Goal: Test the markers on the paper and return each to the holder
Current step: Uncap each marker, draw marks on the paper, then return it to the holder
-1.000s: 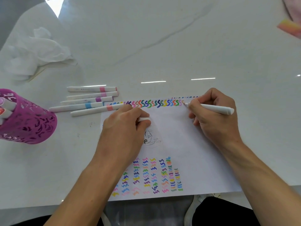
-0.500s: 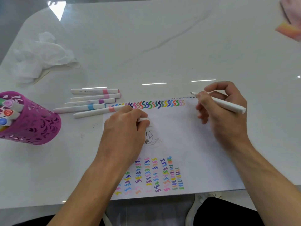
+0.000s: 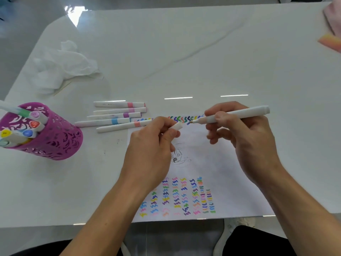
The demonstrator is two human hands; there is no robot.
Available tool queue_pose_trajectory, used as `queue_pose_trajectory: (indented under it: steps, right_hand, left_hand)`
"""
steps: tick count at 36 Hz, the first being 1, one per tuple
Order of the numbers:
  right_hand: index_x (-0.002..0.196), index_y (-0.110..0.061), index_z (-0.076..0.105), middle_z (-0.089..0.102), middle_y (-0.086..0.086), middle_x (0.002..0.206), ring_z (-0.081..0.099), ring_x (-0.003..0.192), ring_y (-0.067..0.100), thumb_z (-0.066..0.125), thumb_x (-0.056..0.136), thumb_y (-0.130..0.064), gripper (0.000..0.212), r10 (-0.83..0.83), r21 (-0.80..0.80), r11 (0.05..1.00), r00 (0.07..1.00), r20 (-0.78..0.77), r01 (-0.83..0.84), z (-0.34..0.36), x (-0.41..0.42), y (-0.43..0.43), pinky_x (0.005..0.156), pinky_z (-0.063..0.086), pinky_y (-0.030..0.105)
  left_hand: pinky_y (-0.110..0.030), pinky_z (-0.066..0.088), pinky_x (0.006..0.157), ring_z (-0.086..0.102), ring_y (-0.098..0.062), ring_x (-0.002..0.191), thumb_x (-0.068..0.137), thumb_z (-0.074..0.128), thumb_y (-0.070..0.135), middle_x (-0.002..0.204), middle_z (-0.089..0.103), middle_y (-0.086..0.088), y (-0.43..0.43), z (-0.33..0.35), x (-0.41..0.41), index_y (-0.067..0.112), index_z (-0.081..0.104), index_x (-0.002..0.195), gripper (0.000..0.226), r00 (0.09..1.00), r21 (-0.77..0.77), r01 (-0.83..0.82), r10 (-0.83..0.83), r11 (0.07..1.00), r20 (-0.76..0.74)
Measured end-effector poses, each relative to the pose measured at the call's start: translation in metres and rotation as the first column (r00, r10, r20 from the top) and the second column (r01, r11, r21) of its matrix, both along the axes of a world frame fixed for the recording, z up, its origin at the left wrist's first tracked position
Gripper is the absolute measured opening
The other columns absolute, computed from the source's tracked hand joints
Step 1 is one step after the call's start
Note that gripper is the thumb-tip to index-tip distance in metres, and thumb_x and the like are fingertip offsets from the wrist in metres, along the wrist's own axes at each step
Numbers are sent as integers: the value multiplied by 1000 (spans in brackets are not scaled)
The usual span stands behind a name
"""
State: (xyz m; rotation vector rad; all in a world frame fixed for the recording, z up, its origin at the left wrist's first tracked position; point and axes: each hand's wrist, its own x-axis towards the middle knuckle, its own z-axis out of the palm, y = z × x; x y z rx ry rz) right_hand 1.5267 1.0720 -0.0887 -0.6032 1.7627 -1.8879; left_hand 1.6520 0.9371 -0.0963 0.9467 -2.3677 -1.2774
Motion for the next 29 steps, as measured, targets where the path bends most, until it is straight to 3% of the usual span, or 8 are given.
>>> queue_pose_trajectory:
  steps: [5, 16, 22, 29]
  right_hand:
    - [94, -9, 74, 78, 10, 83, 68, 67, 22, 60, 93, -17, 16, 17, 2, 1000, 1000, 13, -17, 1, 3, -1, 61, 56, 29]
    - [93, -14, 77, 73, 9, 75, 70, 65, 25, 63, 93, -23, 16, 67, 118, 991, 996, -52, -60, -6, 9, -6, 60, 58, 31]
    - [92, -2, 66, 74, 14, 74, 71, 60, 28, 67, 99, -10, 10, 39, 38, 999, 999, 11, -39, -7, 9, -7, 56, 58, 32]
    - [88, -5, 68, 74, 19, 76, 72, 63, 34, 66, 99, -8, 12, 65, -60, 997, 986, 151, -57, -9, 12, -9, 61, 60, 34]
  left_hand:
    - [-5, 46, 65, 67, -2, 69, 101, 58, 22, 84, 72, 22, 0, 2, 2, 38, 63, 99, 17, 999, 55, 34, -32, 998, -37]
    - [-5, 46, 69, 64, 3, 77, 101, 56, 26, 83, 68, 22, 4, 3, 5, 39, 64, 107, 16, 992, -63, 126, -126, 990, -5]
    - [-7, 46, 64, 65, -2, 74, 102, 54, 23, 79, 68, 19, 6, 4, 4, 34, 69, 107, 19, 993, -35, 93, -95, 995, -73]
    - [-20, 53, 63, 67, -6, 65, 100, 58, 17, 74, 70, 13, 2, 2, 5, 26, 75, 103, 20, 987, 49, 48, -40, 998, -156]
